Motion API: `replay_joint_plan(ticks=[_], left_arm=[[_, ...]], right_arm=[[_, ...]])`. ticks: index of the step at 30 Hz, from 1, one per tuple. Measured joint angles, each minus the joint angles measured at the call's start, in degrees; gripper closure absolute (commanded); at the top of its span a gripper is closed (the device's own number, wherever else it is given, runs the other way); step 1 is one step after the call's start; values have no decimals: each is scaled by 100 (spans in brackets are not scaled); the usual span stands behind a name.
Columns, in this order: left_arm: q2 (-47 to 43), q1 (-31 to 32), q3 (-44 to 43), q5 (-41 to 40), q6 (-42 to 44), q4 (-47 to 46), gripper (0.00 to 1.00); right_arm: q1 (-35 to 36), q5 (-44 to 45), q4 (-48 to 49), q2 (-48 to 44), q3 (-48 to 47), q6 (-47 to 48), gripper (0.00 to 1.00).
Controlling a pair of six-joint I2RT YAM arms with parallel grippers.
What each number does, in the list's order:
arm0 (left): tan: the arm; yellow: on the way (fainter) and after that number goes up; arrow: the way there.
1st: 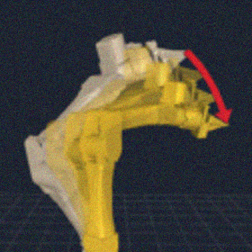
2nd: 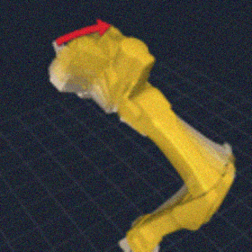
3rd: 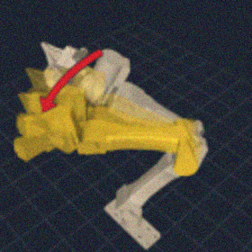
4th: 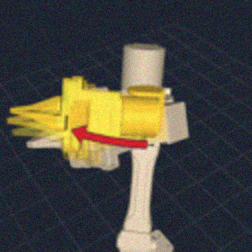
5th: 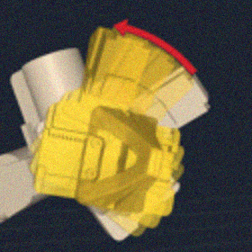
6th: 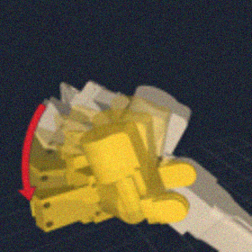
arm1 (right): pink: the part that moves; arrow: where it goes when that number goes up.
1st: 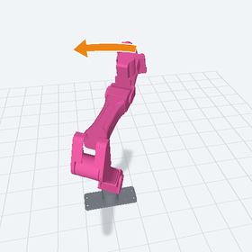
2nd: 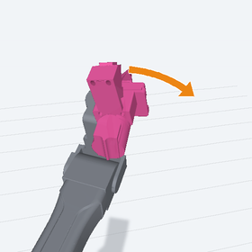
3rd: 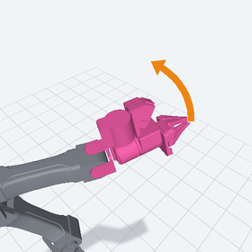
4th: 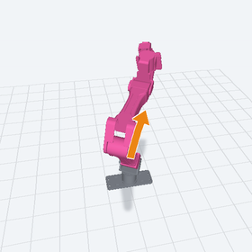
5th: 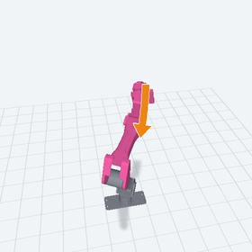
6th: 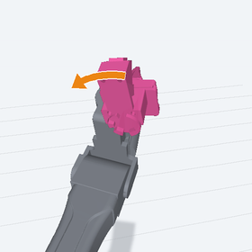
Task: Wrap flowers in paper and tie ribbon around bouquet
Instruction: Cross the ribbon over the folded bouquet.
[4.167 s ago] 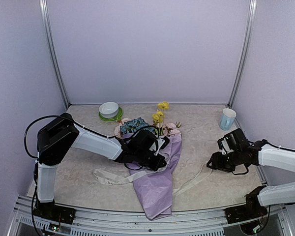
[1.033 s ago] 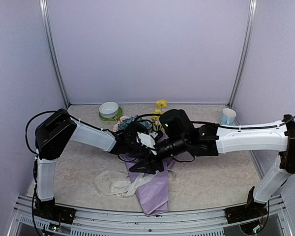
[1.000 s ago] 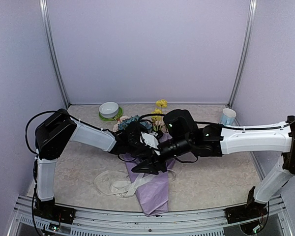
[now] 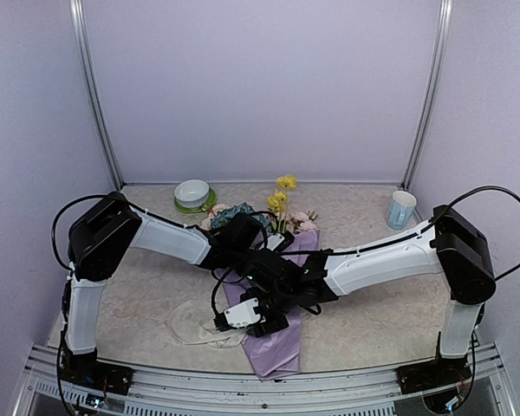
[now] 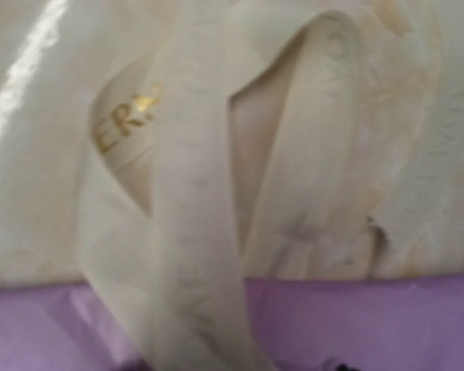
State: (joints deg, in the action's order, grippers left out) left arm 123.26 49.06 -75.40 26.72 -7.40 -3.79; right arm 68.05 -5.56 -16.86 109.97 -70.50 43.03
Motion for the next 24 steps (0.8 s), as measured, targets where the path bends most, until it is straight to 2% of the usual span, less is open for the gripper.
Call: replay_joint_plan(ticks=[2,6,9,11,12,15,18,20,24], left_arm=[[2,0,-2,2,35,26,100],[2,0,-9,7,114,74,100],[2,7,-11,7,168,101,100],[2,9,-26,7,190,131,100],[2,11,-42,7,197,153,100],[2,15,-74,15,225,203,100],[2,4,-101,17,284,260,100],[2,4,-129,24,323,317,100],[4,-11,-177,33,398,387,100]], right_arm=[[-13,48,-2,0,-28,2,56],[-87,201,-52,0,-83,-52,57],[-133,323,-103,2,-157,-72,67],[-144,393,-144,20,-236,-96,69],[-146,435,-166,33,-282,-129,67],[-146,525,-177,55,-328,-162,49],[-146,551,-372,98,-409,-201,46],[-131,518,-664,236,-667,-238,49],[-133,546,-1104,501,-1071,-326,63]])
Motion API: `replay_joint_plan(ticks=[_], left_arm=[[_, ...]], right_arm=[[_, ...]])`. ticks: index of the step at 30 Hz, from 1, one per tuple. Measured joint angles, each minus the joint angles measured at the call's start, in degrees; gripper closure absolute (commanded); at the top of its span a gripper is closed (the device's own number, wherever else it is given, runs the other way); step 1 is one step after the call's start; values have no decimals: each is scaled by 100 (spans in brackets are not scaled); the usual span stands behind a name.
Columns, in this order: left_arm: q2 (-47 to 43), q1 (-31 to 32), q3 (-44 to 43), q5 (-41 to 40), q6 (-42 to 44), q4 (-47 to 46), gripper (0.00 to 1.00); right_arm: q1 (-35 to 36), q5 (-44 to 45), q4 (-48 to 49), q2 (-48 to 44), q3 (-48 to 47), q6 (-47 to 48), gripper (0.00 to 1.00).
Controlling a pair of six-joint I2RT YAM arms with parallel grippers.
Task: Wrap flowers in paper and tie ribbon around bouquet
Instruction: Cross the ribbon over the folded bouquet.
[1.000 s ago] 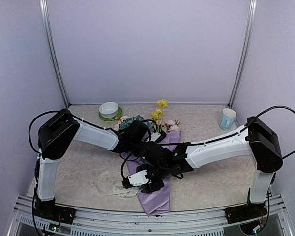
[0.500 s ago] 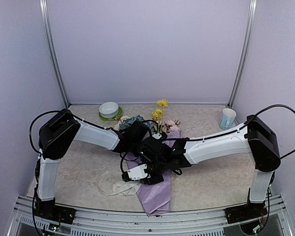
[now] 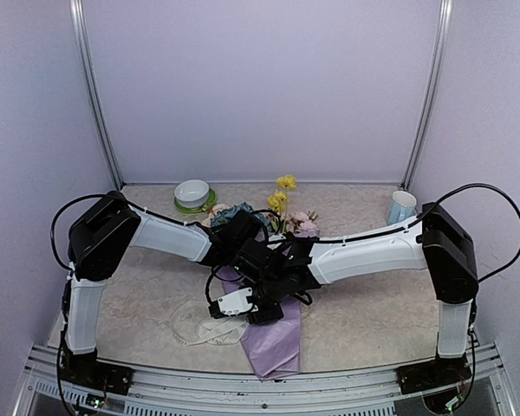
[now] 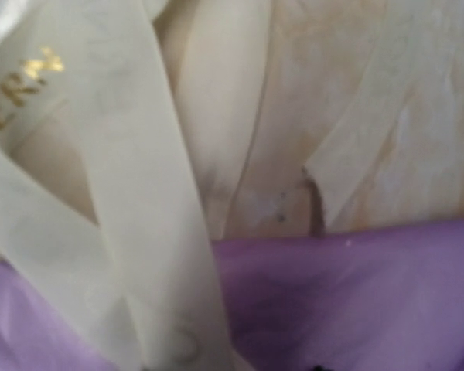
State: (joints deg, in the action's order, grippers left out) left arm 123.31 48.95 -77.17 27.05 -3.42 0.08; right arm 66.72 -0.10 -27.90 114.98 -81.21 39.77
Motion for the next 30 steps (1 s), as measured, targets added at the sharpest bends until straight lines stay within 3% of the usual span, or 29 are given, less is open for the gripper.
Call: replay_joint_plan(ticks=[8,12,14,21,26,30], left_arm=[[0,11,-39,83,116,118,100],[0,11,-146,52,173,197,70],[-2,-2,-186,-9,168,181,62],[-109,-120,-201,-275,118,-9,46],[-426,-374,-201,-442,129,-188,27],[-706,-531,-173,-560,138,-356,25]], right_arm=[[-15,9,-439,149,-168,-153,100],[-31,-131,-551,149,-179,-254,100],[-57,-297,-573,149,-177,-363,100],[-337,-1296,-400,-72,302,-973,100],[-743,-2232,-120,-299,857,-1484,100],[-1054,-3001,175,-422,1200,-1825,100]])
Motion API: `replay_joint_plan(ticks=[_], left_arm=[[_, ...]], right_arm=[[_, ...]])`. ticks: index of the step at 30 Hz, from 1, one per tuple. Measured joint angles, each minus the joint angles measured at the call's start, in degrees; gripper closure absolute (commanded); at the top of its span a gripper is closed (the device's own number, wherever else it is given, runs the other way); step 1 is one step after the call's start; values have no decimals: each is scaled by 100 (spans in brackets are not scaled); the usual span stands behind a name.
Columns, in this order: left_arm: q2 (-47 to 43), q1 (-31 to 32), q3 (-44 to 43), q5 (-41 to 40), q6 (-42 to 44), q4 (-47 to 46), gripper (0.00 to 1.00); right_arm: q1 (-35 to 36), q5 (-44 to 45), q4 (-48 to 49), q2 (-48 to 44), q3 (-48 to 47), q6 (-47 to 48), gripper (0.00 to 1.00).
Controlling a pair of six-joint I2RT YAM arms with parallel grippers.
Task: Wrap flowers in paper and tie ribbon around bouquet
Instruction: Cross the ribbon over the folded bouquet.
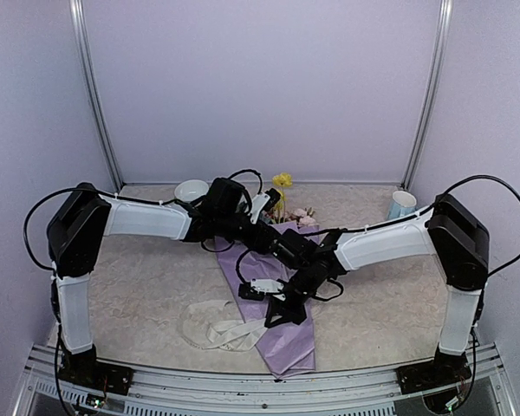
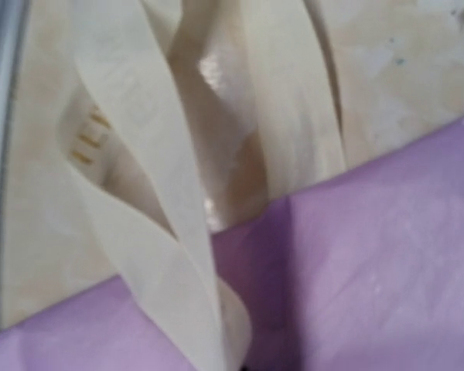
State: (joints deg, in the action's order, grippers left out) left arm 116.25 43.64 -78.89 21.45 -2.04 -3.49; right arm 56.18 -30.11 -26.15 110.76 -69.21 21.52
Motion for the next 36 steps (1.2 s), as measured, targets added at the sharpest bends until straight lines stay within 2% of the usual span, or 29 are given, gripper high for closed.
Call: replay_joint_plan(ticks=[2,4,5,11,15,17,18,20,23,25,26,28,30,31,36], left_arm=[[-166,-55,76,-116,4,-63,20],[-372,-92,269,-238,4,-153,7],[-522,-122,426,-280,13,-201,4],[-1445,-243,1233,-573,63,-352,1],[-1661,-282,1344,-820,133,-380,1],[-1661,-310,1346,-964,151,-326,10],[-1674,-326,1357,-1027,155,-295,22],[-1827,-356,1513,-1099,195,-302,34],[-2479,-299,2142,-1156,411,-378,52],[-3161,-26,2704,-1198,627,-431,64],[-3488,199,2949,-1215,732,-476,66],[-3947,651,3287,-1235,907,-581,63],[-4192,1139,3558,-1307,1117,-682,50],[-4205,1340,3661,-1362,1224,-699,43],[-3659,2107,4024,-2037,1709,-763,24]], right_arm=[[-111,-319,129,-96,173,-149,100],[-203,-592,245,-168,293,-275,100],[-238,-758,326,-212,363,-361,100],[-481,-1327,560,-271,505,-708,100],[-549,-1471,643,-271,514,-817,100],[-549,-1506,673,-271,531,-852,100],[-549,-1517,680,-271,542,-879,100],[-575,-1545,684,-271,553,-918,100],[-610,-1641,726,-271,564,-997,100],[-654,-1681,752,-271,564,-1078,100],[-684,-1707,765,-271,564,-1119,100],[-726,-1753,778,-271,564,-1228,100],[-763,-1770,778,-271,564,-1335,100],[-767,-1768,774,-271,562,-1414,100],[-774,-1742,704,-232,459,-1838,100]])
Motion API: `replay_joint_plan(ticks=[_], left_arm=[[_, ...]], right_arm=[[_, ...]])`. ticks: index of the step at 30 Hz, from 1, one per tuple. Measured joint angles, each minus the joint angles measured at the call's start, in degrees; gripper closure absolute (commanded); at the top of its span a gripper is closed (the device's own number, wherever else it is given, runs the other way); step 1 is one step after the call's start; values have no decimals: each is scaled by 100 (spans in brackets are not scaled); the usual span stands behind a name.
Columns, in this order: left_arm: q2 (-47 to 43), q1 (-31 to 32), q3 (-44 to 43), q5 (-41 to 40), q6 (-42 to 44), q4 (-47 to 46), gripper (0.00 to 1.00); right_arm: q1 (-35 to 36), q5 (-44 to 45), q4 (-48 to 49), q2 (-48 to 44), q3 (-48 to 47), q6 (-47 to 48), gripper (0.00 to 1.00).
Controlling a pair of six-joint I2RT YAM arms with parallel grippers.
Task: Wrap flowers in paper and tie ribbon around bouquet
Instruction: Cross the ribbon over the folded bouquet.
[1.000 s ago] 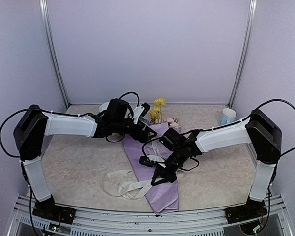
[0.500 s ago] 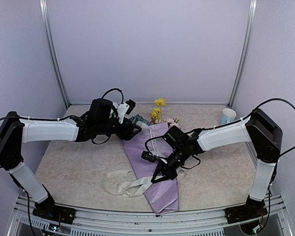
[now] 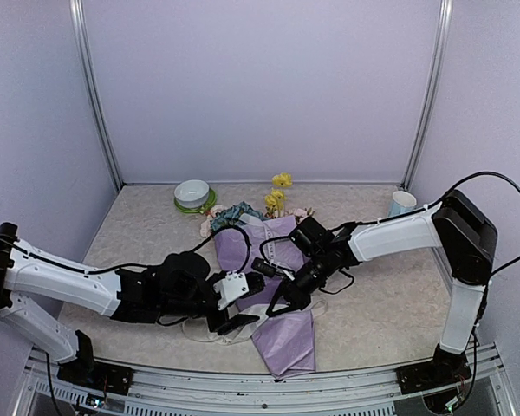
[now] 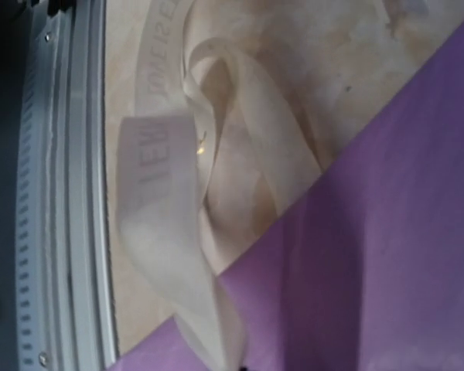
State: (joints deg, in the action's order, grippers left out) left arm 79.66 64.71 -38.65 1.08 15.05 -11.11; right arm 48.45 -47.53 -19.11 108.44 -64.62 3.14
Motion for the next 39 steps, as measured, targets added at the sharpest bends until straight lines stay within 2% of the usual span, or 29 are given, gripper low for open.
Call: replay_joint_plan(ticks=[5,10,14,18,25,31,37,39], left_arm=[[264,365,407,-535,448,-483,15],[321,476,570,-457,765,-1069,16],[682,597,533,-446,863,-1274,22],[1062,612,514,-540,922,-1274,35],[1432,588,173,-949,1008,-1351,36],[1491,531,90,-1038,1078,-1456,48],[1663,339,-13,-1005,1099,-1292,49],[1670,282,-20,-981,1099,-1259,65]], right_arm=[[0,-11,-33,22,-50,-437,100],[0,-66,-44,22,-50,-734,100],[-2,-133,-31,22,-59,-868,100],[-2,-142,-33,22,-68,-916,100],[-2,-192,-26,22,-68,-927,100],[-2,-240,-20,20,-68,-920,100],[-2,-264,-24,20,-68,-879,100],[-2,-264,-26,20,-68,-868,100]])
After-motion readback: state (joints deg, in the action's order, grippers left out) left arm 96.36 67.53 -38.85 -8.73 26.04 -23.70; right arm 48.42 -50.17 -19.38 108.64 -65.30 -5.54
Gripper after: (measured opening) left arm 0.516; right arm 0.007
